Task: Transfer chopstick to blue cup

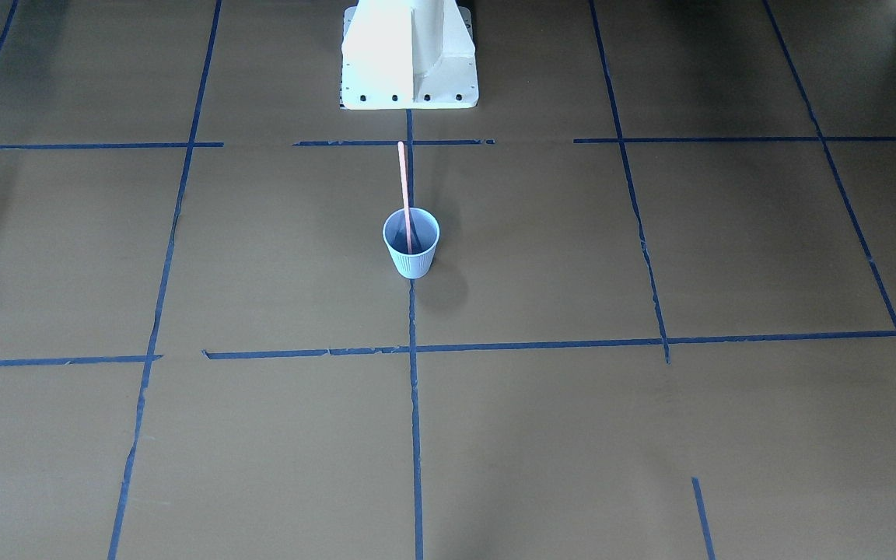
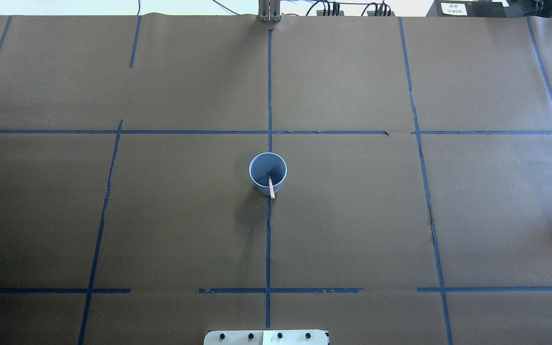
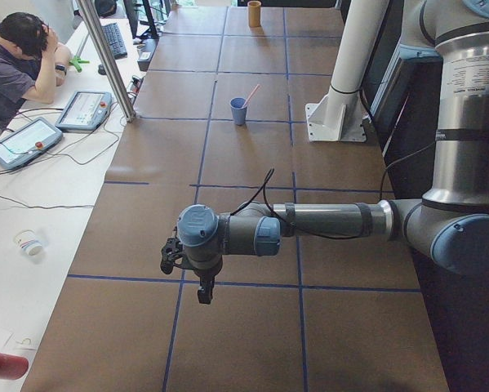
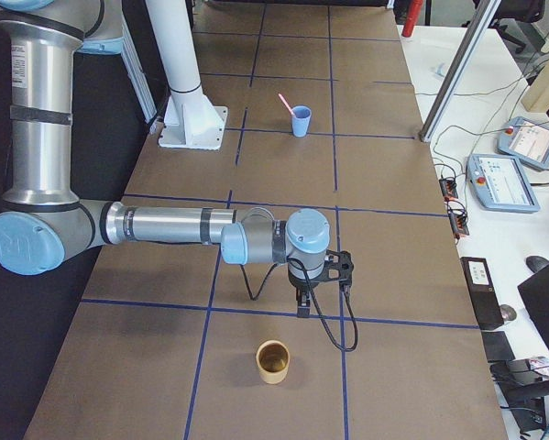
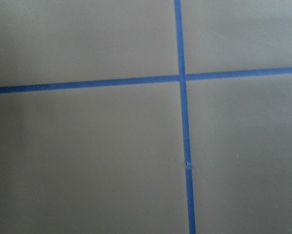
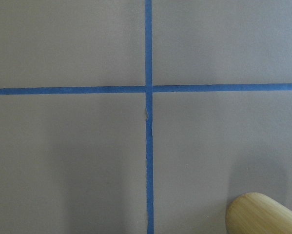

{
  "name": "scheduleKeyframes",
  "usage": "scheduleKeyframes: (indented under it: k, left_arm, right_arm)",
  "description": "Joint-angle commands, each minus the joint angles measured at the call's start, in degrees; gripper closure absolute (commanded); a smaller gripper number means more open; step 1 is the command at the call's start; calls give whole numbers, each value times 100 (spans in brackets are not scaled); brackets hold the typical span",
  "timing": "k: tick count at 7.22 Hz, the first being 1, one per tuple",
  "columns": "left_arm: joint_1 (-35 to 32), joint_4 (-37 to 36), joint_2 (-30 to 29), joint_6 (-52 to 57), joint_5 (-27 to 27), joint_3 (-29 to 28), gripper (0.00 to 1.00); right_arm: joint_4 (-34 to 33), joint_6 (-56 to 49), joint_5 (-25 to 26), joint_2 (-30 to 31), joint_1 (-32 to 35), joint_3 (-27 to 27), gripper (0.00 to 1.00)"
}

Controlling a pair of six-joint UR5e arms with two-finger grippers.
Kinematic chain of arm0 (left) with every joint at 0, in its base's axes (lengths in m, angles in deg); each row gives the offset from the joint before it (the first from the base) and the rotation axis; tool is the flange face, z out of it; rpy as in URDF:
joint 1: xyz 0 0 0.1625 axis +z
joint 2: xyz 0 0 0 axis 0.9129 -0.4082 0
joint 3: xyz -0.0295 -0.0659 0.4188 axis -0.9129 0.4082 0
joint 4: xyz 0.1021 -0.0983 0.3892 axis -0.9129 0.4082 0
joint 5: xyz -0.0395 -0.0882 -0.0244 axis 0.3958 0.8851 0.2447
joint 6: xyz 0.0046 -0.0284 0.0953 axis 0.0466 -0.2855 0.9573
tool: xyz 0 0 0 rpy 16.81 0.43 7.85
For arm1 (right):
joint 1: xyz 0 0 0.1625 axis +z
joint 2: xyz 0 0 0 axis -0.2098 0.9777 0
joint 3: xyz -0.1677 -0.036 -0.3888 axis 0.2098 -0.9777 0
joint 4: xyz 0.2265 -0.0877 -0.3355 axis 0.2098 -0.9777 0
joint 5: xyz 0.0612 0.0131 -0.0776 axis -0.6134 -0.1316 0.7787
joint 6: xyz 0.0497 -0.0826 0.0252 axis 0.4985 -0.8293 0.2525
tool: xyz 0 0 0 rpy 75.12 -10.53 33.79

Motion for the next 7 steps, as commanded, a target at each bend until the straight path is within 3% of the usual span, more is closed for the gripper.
scheduleKeyframes:
  k: [1,4,7]
  left_arm:
    - [7,182,-2,-65,-3,-98,0]
    - [148,59,-2,-30,-38,94,0]
    - [148,-889,60,284,-47,736,0]
  right_arm:
    - [0,10,-16,1,0,4,0]
    - [-18,10,-42,1,0,4,0]
    - [-35,10,-51,1,0,13,0]
